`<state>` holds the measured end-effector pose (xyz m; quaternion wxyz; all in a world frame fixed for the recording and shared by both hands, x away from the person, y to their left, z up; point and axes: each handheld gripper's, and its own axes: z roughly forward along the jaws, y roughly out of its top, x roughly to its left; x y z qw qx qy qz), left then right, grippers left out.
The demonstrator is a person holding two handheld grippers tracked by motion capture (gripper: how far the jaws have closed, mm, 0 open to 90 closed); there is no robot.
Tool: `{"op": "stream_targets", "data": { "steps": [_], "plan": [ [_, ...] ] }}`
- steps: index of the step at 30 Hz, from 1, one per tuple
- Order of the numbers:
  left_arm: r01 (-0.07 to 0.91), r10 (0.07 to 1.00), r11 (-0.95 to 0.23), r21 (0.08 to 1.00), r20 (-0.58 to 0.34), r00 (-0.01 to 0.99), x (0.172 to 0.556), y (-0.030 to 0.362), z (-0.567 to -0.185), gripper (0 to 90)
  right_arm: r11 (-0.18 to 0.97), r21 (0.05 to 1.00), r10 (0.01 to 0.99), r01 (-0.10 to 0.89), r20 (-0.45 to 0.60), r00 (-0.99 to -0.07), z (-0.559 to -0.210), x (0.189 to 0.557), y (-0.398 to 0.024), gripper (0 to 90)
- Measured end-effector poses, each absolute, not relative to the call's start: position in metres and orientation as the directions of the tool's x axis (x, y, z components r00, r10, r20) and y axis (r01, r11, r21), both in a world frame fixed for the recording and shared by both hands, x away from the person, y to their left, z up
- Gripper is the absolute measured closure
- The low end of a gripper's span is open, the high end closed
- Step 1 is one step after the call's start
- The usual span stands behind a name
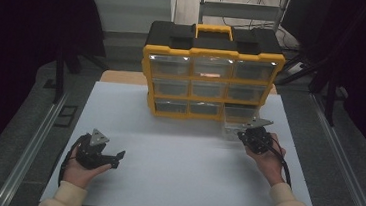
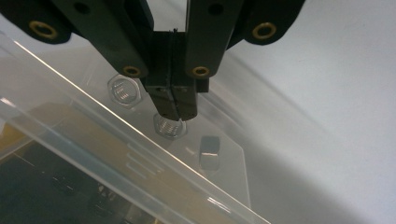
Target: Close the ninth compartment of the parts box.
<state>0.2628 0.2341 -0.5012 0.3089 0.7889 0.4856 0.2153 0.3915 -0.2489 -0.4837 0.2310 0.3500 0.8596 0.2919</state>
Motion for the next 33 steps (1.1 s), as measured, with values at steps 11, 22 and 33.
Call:
{"op": "stream_targets", "data": {
  "steps": [11,22,33],
  "plan": [
    [0.635,0.899,-0.339,0.694,0.039,0.436,0.264,0.234,-0.501,10.8,0.578,0.672,0.737,0.462,-0.189,-0.649,-0.486,0.399,-0.246,89.8],
    [0.636,0.896,-0.344,0.691,0.04,0.442,0.266,0.232,-0.502,10.8,0.567,0.681,0.744,0.463,-0.183,-0.642,-0.486,0.406,-0.245,89.8],
    [0.632,0.894,-0.349,0.692,0.043,0.446,0.266,0.23,-0.501,10.8,0.559,0.689,0.752,0.462,-0.185,-0.633,-0.484,0.407,-0.246,89.7]
  ]
}}
